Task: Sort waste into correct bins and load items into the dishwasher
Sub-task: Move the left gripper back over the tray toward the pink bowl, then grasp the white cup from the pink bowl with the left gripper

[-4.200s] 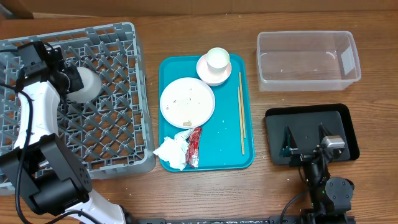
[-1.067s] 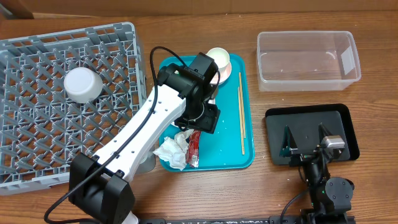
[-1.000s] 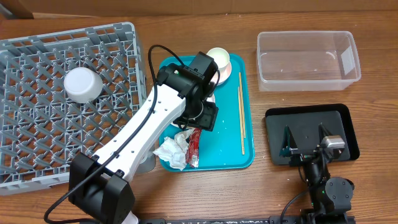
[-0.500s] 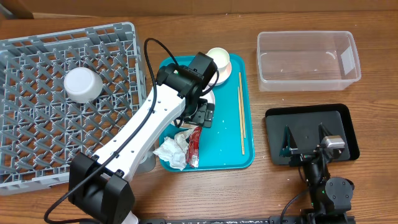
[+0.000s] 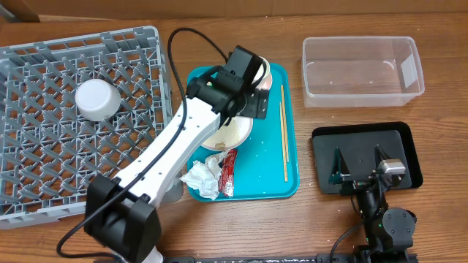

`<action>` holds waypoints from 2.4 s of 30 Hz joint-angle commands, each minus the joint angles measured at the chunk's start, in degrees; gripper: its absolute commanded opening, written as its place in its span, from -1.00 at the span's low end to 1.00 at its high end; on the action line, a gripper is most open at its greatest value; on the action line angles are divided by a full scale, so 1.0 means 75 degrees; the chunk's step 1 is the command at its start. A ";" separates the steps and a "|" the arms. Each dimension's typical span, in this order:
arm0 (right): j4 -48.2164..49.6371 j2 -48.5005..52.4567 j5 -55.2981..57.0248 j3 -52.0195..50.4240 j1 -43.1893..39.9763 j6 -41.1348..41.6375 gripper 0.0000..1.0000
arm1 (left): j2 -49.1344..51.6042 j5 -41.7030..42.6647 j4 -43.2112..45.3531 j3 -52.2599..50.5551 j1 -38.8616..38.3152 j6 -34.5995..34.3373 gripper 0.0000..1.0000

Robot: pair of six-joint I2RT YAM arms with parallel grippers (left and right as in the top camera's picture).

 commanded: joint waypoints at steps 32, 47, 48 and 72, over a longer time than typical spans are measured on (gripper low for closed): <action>0.0047 -0.0076 0.0070 -0.0079 -0.0009 -0.0032 1.00 | 0.3660 0.0219 0.1128 0.3229 0.0114 0.3949 0.67; 0.0047 -0.0076 0.0070 -0.0079 -0.0009 -0.0032 1.00 | 0.3963 0.0221 0.0723 0.3226 0.0096 0.3914 0.09; 0.0047 -0.0076 0.0070 -0.0079 -0.0009 -0.0032 1.00 | 0.3963 0.0221 0.0723 0.3226 0.0085 0.3891 -0.07; 0.0047 -0.0076 0.0070 -0.0079 -0.0009 -0.0035 1.00 | 0.3958 0.0595 0.0938 0.3255 0.0085 0.3599 -0.92</action>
